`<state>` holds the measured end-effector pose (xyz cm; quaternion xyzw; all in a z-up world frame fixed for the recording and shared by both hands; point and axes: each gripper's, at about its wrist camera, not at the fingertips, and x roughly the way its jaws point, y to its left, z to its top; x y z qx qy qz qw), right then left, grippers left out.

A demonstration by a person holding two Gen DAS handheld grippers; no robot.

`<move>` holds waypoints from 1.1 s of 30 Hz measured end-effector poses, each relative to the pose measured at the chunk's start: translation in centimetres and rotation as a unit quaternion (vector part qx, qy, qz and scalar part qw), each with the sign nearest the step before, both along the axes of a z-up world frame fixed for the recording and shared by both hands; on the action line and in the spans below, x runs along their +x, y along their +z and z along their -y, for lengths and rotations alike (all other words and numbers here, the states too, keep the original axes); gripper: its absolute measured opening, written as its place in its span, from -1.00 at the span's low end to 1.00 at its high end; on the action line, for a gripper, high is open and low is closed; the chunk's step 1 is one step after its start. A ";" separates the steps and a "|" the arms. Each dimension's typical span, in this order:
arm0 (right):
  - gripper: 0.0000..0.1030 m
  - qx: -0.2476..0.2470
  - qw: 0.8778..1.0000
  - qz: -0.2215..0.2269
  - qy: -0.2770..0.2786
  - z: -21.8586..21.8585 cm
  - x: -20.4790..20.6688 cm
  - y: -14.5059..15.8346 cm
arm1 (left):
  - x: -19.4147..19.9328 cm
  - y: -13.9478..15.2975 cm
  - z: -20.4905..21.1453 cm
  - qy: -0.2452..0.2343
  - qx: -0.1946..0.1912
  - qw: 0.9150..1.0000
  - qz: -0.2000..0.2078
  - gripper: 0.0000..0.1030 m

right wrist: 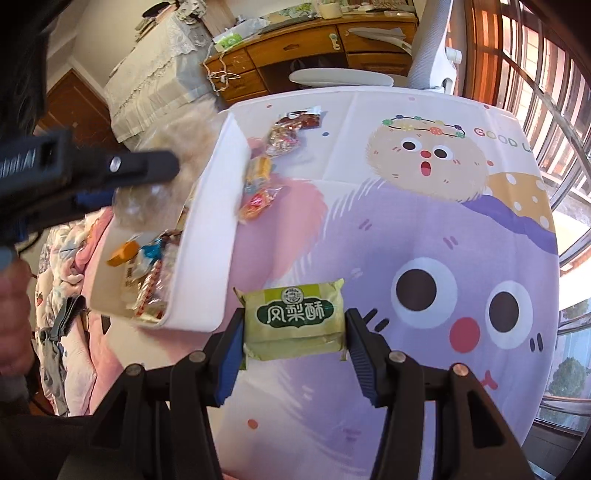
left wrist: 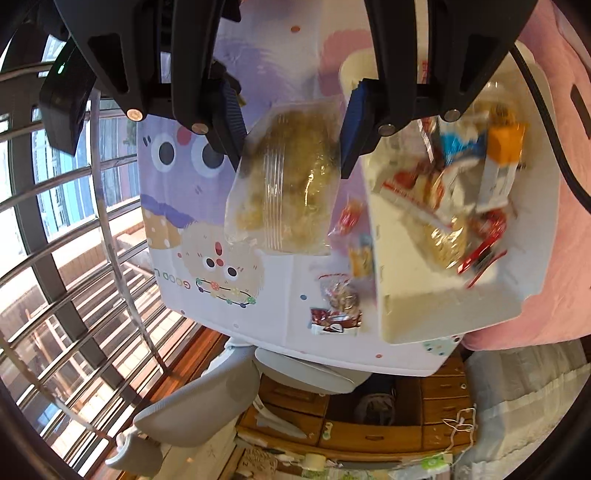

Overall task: Organize snacks
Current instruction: 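Carry the cracker bag and green pastry pack over the tray with both grippers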

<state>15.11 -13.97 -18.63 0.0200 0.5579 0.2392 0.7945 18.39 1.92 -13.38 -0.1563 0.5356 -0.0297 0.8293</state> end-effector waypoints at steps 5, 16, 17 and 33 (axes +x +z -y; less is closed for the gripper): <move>0.03 0.005 1.000 0.005 0.012 -0.3 -1.4 0.6 | -3.6 0.3 -1.4 0.026 -0.010 1.000 0.010 -0.12; 0.03 0.016 0.999 0.013 0.039 -2.5 -2.9 2.1 | -8.9 -0.3 -4.3 0.070 -0.013 0.997 0.002 -0.12; 0.03 0.015 0.999 0.015 0.044 -2.9 -2.9 2.2 | -9.3 -0.4 -4.6 0.072 -0.013 0.997 0.002 -0.12; 0.03 0.006 0.997 0.033 0.069 -11.2 -3.3 4.0 | -10.1 0.3 -11.8 0.036 0.012 0.999 0.015 -0.12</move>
